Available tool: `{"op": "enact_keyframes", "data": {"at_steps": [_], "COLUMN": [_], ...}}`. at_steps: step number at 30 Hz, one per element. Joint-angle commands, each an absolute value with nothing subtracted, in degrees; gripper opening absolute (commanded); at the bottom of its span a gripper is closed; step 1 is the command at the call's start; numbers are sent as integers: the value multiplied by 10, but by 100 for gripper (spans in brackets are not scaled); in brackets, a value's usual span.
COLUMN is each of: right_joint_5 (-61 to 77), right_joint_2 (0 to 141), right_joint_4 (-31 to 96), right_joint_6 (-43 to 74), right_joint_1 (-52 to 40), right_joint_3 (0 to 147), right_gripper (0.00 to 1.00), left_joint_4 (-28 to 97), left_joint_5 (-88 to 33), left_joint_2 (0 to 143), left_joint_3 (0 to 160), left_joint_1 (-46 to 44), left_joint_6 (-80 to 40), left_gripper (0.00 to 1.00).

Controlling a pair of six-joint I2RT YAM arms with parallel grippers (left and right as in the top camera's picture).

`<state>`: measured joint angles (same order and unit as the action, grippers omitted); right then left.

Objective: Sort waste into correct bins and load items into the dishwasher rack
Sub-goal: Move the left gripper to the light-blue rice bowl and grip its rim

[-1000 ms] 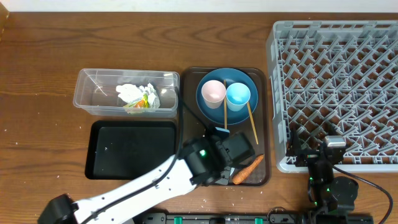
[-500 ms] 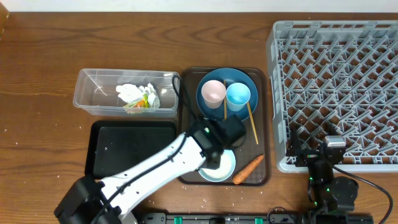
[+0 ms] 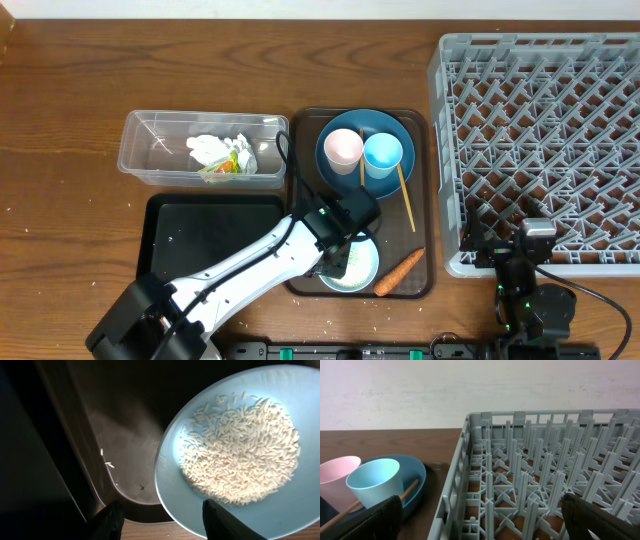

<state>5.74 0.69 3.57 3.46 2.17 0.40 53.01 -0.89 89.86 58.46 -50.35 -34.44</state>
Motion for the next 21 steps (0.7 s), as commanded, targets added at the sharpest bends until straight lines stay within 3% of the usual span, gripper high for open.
{"op": "enact_keyframes", "data": {"at_steps": [1,7,11,14,21], "right_joint_5": [58,58,58,58,58], "right_joint_2": [4,4,4,4,4], "right_joint_4": [37,37,37,37,37], "right_joint_6": [36,36,36,36,36], "right_joint_1": [24,24,24,24,24], "right_joint_3": [3,3,3,3,3], "right_gripper": [99,99,99,99,99], "left_joint_4": [514,446,440,435,436], "left_joint_5": [-11,-11,-4,33,147], "left_joint_2": [903,903,903,903,902], "left_joint_3": [568,504,499,503,505], "left_joint_1": [-502,-502,-502,-500,-500], "left_joint_6": [-341,-363,-362,-362,-362], "left_gripper": [53,52,40,34,33]}}
